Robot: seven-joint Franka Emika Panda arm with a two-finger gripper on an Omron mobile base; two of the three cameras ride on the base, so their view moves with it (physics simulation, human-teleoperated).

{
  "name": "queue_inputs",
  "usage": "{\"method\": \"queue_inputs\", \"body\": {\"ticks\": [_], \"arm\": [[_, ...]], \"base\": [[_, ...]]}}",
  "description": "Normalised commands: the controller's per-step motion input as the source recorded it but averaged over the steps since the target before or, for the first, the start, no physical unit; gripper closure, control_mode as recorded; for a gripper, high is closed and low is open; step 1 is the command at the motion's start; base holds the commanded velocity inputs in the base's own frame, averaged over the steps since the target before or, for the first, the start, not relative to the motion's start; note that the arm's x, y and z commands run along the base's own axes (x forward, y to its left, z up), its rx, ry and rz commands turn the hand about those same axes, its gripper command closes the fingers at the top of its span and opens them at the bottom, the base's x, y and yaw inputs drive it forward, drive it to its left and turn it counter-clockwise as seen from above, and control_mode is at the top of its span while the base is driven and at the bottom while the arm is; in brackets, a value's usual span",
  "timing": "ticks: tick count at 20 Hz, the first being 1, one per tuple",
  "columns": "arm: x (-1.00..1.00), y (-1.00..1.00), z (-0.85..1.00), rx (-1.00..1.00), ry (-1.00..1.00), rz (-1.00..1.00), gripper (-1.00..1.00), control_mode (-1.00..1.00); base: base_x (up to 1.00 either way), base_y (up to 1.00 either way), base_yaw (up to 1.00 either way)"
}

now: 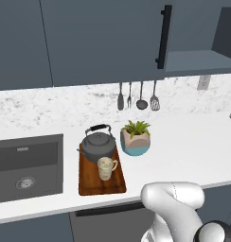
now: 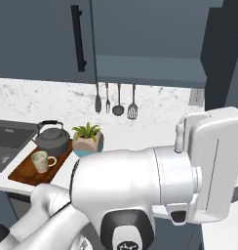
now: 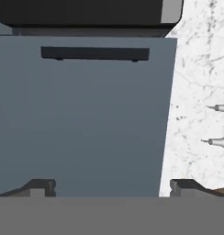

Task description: Pick the kettle from the counter and place it on the tray. Then pick the mug from the cabinet and place it on the tray. Then close the cabinet doors.

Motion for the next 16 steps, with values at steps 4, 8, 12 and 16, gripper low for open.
{"method": "queue_inputs", "body": {"ticks": [4, 8, 12, 16], "arm": [[0.39, -0.29, 0.04, 0.05, 0.00, 0.09, -1.00, -1.00], [0.42, -0.27, 0.00, 0.04, 0.04, 0.12, -1.00, -1.00], [0.50, -0.15, 0.00, 0.04, 0.06, 0.17, -1.00, -1.00], [0.45, -0.02, 0.00, 0.01, 0.11, 0.18, -1.00, -1.00]], "base": [[0.00, 0.00, 0.00], [0.00, 0.00, 0.00], [0.00, 0.00, 0.00], [0.00, 0.00, 0.00]]}}
